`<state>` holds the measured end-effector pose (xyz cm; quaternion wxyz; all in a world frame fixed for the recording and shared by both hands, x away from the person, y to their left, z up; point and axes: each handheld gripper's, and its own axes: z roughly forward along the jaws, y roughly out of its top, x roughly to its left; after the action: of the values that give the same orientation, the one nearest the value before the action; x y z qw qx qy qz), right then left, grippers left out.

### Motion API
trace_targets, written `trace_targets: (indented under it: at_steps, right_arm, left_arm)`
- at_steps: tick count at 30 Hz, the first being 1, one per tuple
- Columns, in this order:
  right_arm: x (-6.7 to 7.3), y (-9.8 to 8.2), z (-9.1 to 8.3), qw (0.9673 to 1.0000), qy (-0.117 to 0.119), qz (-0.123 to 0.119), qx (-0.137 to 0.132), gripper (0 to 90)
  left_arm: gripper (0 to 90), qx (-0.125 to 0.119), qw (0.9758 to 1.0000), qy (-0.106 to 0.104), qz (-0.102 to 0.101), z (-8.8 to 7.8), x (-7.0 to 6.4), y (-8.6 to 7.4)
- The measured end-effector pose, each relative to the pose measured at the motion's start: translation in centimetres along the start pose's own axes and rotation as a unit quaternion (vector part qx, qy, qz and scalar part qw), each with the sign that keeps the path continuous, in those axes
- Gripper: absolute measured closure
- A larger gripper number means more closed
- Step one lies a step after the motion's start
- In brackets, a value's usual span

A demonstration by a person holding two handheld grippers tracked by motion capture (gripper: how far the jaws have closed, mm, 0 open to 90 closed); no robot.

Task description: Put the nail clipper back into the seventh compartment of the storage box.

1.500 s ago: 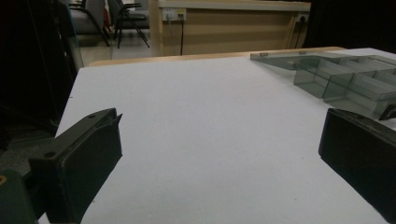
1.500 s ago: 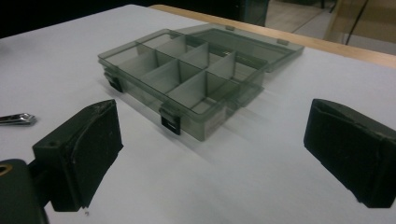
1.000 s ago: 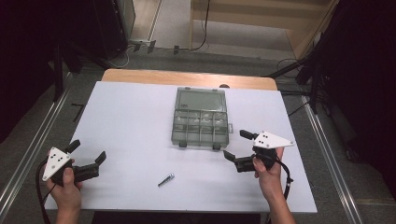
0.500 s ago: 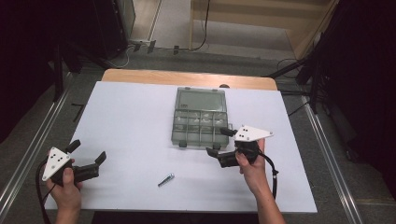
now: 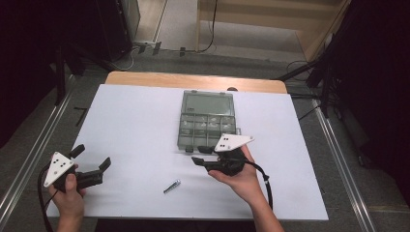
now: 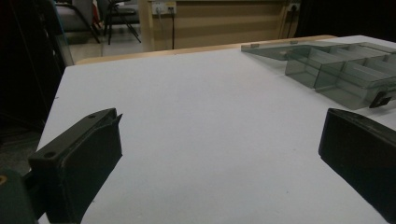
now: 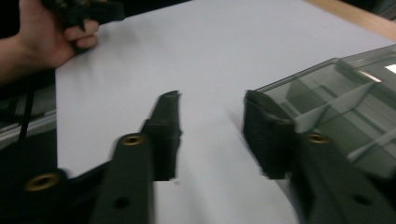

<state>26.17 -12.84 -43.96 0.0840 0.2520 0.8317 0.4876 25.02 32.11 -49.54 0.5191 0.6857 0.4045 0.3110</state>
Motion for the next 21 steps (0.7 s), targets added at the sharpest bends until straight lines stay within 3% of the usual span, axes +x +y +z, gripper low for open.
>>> trace_targets:
  at_steps: [3,5,10,21]
  right_arm:
    - [0.5,0.0,0.4,0.9997,0.024,-0.007,0.004,74.4]
    - [1.3,0.0,1.1,0.9991,0.030,-0.025,0.017,82.2]
    - [2.1,-0.2,2.1,0.9979,0.045,-0.038,0.027,90.0]
    - [4.0,-0.9,5.3,0.9925,0.078,-0.059,0.073,90.0]
  left_arm:
    - [0.0,0.000,1.0000,-0.003,-0.002,0.1,0.0,0.0]
    - [0.0,0.002,1.0000,-0.006,-0.002,0.1,0.1,0.0]
    - [0.0,0.002,1.0000,-0.009,-0.002,0.1,0.0,0.0]
    - [0.0,0.006,0.9999,-0.011,0.002,0.1,0.0,0.1]
